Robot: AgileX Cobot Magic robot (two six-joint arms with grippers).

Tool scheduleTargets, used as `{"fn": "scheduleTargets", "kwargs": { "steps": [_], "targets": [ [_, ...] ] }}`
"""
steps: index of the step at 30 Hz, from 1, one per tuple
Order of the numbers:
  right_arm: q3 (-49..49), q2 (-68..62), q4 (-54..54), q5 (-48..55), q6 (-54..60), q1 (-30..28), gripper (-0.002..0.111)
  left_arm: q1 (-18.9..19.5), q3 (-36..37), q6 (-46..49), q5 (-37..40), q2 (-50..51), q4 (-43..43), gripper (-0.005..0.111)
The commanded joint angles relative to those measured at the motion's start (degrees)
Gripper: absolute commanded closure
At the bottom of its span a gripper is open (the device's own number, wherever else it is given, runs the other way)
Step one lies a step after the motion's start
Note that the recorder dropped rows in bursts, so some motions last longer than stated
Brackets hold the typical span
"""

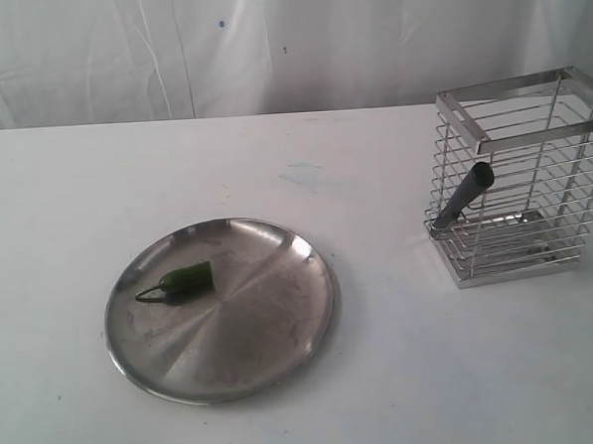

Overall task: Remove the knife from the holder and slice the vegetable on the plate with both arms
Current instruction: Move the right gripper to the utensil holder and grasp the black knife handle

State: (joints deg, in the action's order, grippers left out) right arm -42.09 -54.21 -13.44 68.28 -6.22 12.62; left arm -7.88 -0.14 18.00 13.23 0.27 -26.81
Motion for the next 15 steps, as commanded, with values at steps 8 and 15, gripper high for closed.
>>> {"fn": "scheduleTargets", "kwargs": {
  "steps": [8, 15],
  "targets": [
    [-0.7, -4.3, 23.2, -3.3, 12.3, 3.4, 0.108, -0.4, 0.1, 0.0, 0.1, -0.3, -0.8, 0.107],
    [-0.7, -4.3, 23.7, -20.0, 18.0, 3.4, 0.099, -0.4, 0.1, 0.0, 0.1, -0.3, -0.8, 0.107]
  ]
}}
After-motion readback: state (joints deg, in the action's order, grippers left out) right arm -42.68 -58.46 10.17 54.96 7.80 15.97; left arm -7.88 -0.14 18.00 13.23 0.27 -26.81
